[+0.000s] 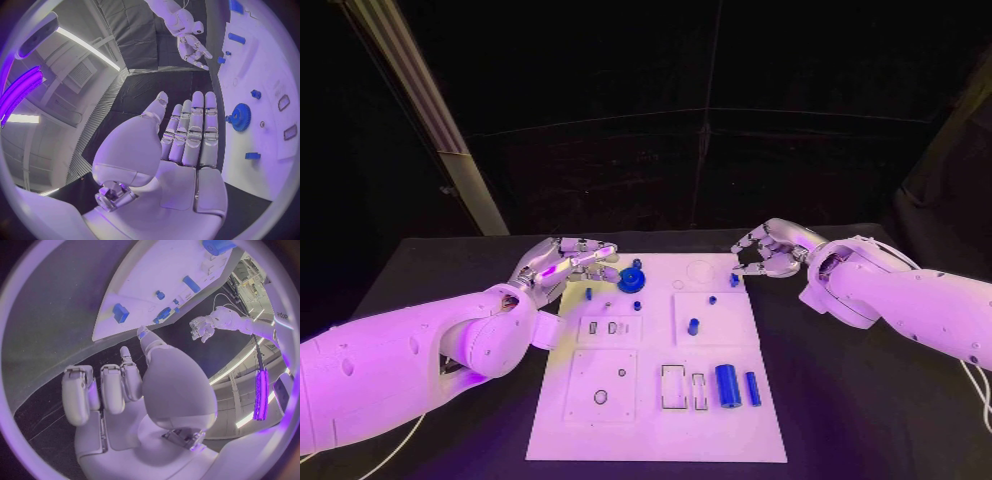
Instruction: Assemble the parts on the task board
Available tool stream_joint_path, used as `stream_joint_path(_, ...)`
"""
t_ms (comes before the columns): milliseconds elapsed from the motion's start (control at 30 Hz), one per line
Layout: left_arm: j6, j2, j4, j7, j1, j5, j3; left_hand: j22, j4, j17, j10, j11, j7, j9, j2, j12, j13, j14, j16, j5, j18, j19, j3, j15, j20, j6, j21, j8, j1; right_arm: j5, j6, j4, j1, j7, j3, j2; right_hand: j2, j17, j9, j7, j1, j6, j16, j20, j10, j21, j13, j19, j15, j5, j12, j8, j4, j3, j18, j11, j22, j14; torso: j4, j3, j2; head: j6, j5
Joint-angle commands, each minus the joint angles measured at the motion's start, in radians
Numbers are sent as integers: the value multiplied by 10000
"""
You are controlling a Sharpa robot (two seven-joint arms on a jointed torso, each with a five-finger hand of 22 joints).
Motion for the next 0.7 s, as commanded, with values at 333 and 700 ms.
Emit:
stream_joint_path(333, 153, 52, -123, 90, -9, -32, 4, -14, -45, 14, 48, -12, 11, -11, 44, -61, -12, 17, -64, 14, 123, -16, -11, 32, -10, 82, -45, -61, 88, 279, 518, -296, -178, 570, 2, 108, -75, 605, 3, 18, -64, -83, 34, 7, 105, -1, 997, 868, 6, -79, -21, -46, -33, -36, -84, -28, 2367, 591, -2, -5, 3, -96, -22)
stream_joint_path(700, 167, 64, -167, 75, -12, -32, 3, -19, -69, 18, 61, -14, 7, -11, 62, -74, -13, 20, -77, 25, 124, -18, -4, 30, -11, 90, -47, -71, 101, 215, 573, -500, -397, 540, 2, 214, 42, 726, 47, 42, -139, 51, 98, 28, 149, 44, 1061, 928, 33, -3, 53, 25, -27, -61, -107, 0, 2460, 622, 18, -1, -1, -134, -17)
